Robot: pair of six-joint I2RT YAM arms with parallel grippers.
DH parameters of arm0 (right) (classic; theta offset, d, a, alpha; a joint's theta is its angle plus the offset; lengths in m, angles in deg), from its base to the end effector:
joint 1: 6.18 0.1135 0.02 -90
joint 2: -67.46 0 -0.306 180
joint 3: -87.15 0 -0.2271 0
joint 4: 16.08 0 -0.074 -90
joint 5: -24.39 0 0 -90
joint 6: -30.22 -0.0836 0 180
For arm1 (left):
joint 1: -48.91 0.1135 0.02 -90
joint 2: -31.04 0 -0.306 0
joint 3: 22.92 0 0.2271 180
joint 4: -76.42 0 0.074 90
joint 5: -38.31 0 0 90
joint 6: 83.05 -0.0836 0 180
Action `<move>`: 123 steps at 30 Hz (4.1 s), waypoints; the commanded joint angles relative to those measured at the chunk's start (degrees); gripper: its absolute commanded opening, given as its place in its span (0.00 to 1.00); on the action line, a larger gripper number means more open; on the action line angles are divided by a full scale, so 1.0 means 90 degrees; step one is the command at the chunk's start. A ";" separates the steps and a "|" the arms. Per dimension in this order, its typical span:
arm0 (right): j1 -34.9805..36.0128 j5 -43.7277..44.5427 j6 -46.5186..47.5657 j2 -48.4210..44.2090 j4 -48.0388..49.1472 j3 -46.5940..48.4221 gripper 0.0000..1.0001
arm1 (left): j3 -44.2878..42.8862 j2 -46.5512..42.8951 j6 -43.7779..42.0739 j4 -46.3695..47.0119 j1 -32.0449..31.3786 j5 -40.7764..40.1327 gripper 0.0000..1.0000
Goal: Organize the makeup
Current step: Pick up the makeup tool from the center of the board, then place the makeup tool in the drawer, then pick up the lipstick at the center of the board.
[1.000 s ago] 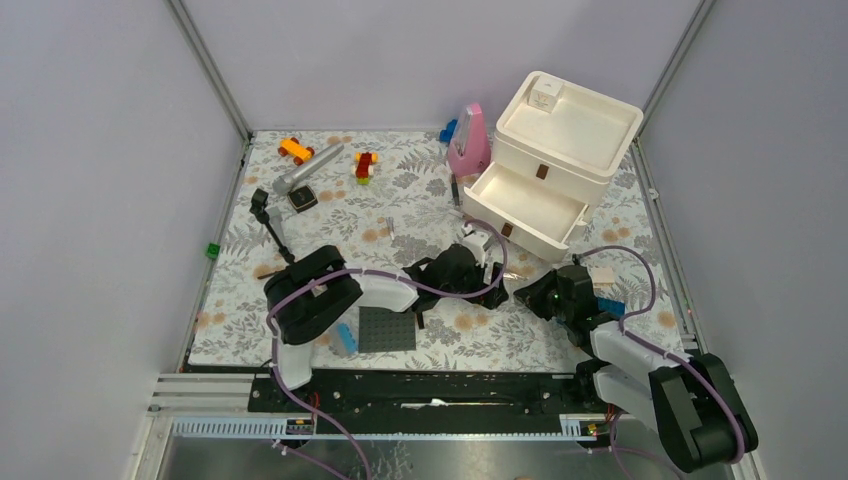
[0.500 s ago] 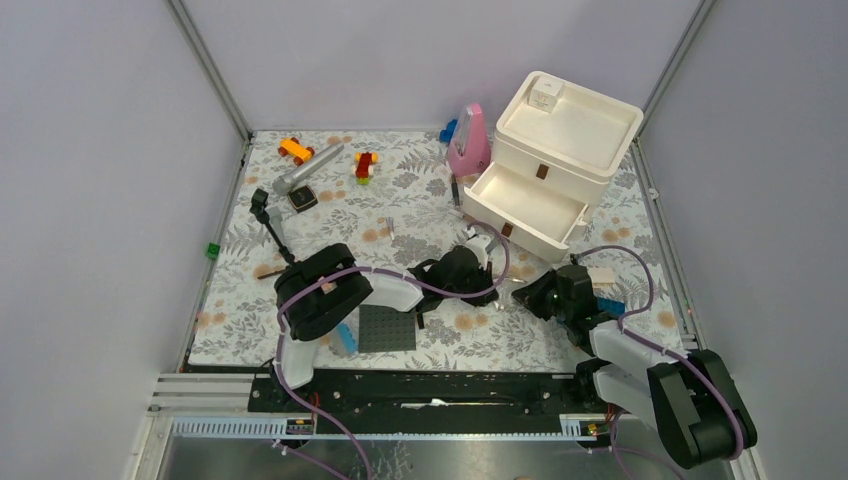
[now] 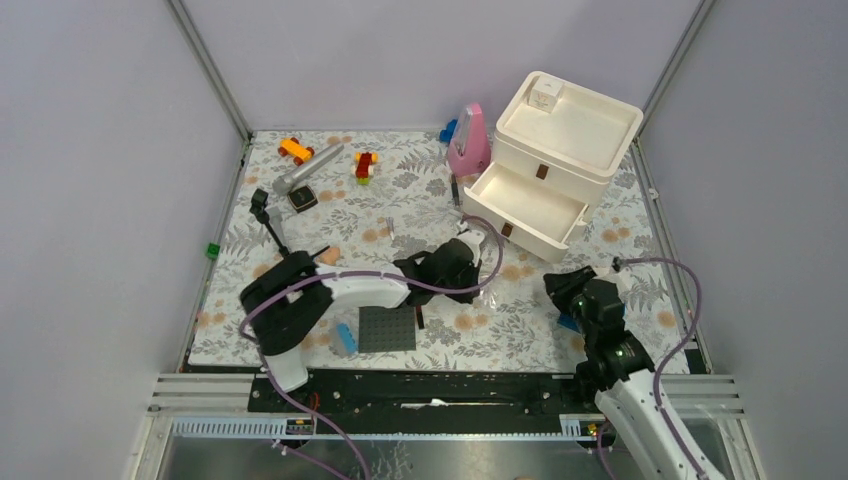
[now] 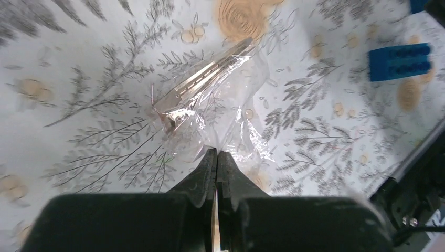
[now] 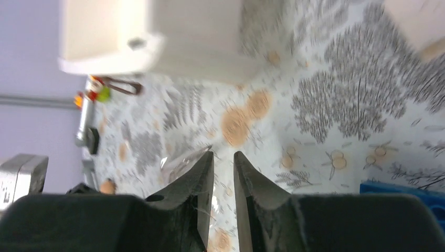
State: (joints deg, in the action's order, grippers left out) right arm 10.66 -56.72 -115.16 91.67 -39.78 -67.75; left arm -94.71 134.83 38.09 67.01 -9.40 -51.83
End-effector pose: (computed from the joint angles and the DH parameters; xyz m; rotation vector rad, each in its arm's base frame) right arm 0.1113 0.0202 0.1818 0.7662 1.8750 0.6648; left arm 0.2123 -0.3434 0.1861 0.5689 2.3601 -0.7691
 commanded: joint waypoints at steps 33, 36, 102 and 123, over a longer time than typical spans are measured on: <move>0.0023 0.1996 0.0870 -0.2031 -0.2633 0.1580 0.35 | -0.5882 0.1597 -0.1909 -0.2046 0.0990 0.1253 0.39; 0.0023 0.1972 0.0872 -0.2052 -0.2639 0.1560 0.36 | -0.5766 0.1396 -0.1925 -0.1986 0.0992 0.1150 0.55; 0.0023 0.1603 0.1072 -0.1710 -0.2180 0.1171 0.40 | 0.0454 -0.0885 0.1429 -0.2869 0.0159 -0.2373 0.57; 0.0024 0.1615 0.1045 -0.1791 -0.2176 0.1129 0.40 | -0.0201 -0.0554 0.0684 -0.2317 -0.0045 -0.1909 0.02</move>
State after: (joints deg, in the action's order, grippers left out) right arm 10.66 -42.62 -105.67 76.13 -61.09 -57.26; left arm -94.10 129.94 47.18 43.41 -9.50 -71.15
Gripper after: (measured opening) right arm 0.401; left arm 0.164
